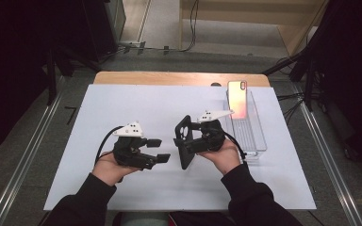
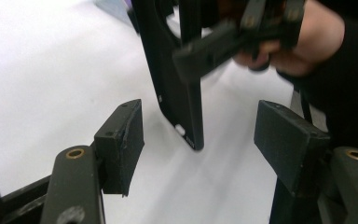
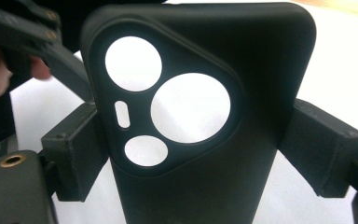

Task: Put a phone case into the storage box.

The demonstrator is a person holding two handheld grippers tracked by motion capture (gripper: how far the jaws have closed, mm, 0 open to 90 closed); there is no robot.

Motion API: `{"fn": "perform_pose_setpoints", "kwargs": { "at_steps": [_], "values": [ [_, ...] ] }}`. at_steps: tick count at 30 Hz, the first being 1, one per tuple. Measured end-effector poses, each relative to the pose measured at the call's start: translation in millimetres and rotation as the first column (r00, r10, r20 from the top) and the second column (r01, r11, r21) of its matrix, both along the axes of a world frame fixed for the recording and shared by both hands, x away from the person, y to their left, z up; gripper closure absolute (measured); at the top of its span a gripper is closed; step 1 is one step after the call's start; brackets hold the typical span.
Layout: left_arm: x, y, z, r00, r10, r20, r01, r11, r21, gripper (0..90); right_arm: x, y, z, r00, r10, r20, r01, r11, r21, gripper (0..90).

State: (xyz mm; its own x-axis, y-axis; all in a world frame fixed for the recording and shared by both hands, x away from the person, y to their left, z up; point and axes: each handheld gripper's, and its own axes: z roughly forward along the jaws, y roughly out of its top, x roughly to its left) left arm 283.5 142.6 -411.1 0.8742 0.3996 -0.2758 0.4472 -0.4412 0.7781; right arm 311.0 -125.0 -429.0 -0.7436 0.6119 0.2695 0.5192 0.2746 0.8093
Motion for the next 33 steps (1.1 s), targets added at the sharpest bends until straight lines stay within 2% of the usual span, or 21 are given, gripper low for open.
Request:
{"fn": "perform_pose_setpoints", "kwargs": {
  "at_steps": [5,12,19,26,33],
  "values": [
    [-2.2,9.7,-12.2,0.9996,0.006,-0.026,-0.006,1.0000,-0.005,33.3,-1.9,-2.2,4.8,0.9997,0.025,-0.007,-0.025,0.9995,0.021,12.1],
    [-6.3,18.8,-20.9,0.9995,0.004,-0.032,-0.004,1.0000,0.004,33.3,-5.7,-6.2,13.1,0.9987,0.048,-0.013,-0.048,0.9988,0.011,12.1],
    [-8.1,28.4,-30.6,0.9978,0.011,-0.065,-0.010,0.9998,0.018,32.0,-7.1,-11.6,22.0,0.9974,0.072,-0.002,-0.072,0.9974,0.007,12.2],
    [-9.9,35.4,-33.1,0.9974,0.022,-0.069,-0.020,0.9996,0.021,32.0,-7.6,-20.6,34.0,0.9972,0.075,0.000,-0.075,0.9971,0.015,12.1],
    [-9.5,42.1,-34.3,0.9953,0.055,-0.079,-0.053,0.9983,0.025,31.9,-7.6,-34.1,49.6,0.9978,0.065,0.009,-0.065,0.9977,0.020,12.1]
  ]
}}
